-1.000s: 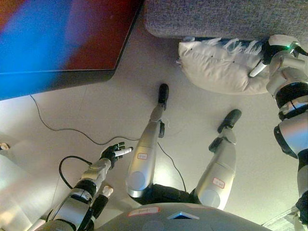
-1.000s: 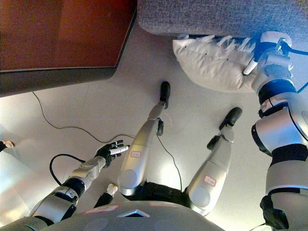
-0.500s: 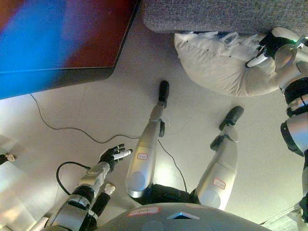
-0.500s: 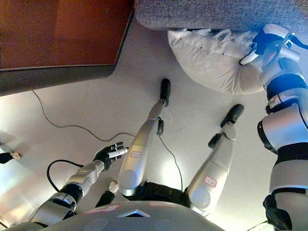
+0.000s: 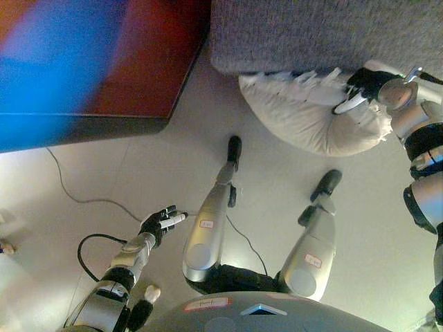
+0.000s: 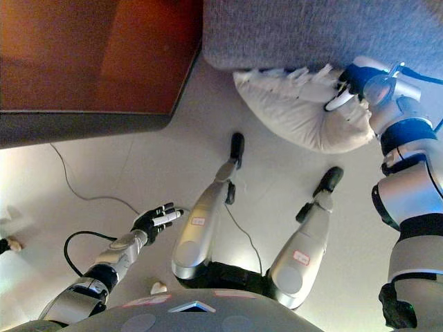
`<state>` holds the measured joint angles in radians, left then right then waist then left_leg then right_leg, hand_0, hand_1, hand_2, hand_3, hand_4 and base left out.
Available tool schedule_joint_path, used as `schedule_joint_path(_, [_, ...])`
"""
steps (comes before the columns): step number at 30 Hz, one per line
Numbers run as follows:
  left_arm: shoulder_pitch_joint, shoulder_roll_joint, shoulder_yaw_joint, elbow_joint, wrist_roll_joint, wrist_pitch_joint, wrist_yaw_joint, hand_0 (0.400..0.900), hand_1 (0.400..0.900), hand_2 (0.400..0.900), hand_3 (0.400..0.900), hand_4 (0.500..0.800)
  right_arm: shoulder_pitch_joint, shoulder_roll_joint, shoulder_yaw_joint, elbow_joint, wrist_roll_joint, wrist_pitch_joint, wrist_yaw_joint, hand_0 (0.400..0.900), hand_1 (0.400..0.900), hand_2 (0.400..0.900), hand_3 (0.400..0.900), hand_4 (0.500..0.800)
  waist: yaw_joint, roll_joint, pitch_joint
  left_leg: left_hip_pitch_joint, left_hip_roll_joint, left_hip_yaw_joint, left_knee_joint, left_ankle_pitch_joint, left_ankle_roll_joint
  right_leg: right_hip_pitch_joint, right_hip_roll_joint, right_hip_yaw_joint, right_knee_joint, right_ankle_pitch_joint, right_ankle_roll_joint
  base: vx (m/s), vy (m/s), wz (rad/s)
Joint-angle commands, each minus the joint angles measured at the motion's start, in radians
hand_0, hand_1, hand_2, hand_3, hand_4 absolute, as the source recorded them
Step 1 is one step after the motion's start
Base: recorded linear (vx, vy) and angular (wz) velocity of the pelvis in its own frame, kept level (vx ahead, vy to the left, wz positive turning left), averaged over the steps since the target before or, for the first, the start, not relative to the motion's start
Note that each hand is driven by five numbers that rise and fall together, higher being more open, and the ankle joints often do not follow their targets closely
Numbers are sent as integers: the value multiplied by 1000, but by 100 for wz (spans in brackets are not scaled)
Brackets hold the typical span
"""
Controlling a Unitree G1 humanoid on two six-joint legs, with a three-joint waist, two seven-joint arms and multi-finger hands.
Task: Pick up the pillow and put it on the sofa.
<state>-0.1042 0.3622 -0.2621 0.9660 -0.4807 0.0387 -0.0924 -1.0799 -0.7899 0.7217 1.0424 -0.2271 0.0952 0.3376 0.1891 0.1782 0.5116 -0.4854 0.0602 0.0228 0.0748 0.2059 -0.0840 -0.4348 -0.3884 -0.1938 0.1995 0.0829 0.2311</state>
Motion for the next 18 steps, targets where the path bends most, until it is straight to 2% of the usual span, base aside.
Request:
schedule_joint_path(1, [121, 89, -20, 69, 64, 32, 1, 900, 900, 900, 900, 800, -93, -139, -49, -176, 135, -96, 73, 400, 400, 400, 400, 500, -2, 5, -10, 75, 57, 30, -5, -77, -27, -3, 12, -65, 16, 1, -30, 133, -102, -5])
schedule_joint_path(5, [136, 113, 18, 103, 99, 42, -6, 900, 900, 900, 900, 800, -7, -158, -99, -338, 269, -88, 167, 400, 400, 400, 400, 500, -13, -60, -61, 158, 87, 44, -34, -86, -33, 95, 42, -89, -29, 1, -32, 153, -124, -5])
schedule_joint_path(10, [157, 122, 63, 150, 154, 55, -22, 900, 900, 900, 900, 800, 75, -189, -192, -473, 390, -99, 264, 400, 400, 400, 400, 500, -18, -116, -131, 265, 117, 50, -65, -92, -41, 235, 80, -120, -86, -9, -42, 187, -113, 3])
schedule_joint_path(12, [160, 123, 69, 179, 177, 51, -28, 900, 900, 900, 900, 800, 74, -197, -209, -484, 434, -115, 297, 400, 400, 400, 400, 500, -18, -132, -158, 298, 125, 51, -86, -90, -46, 275, 94, -125, -112, -11, -44, 164, -85, 4])
schedule_joint_path(18, [187, 118, 99, 238, 259, 55, -18, 900, 900, 900, 900, 800, 77, -212, -256, -532, 538, -91, 366, 400, 400, 400, 400, 500, -11, -183, -242, 366, 127, 54, -140, -85, -47, 365, 124, -139, -167, -11, -49, 149, -62, 3])
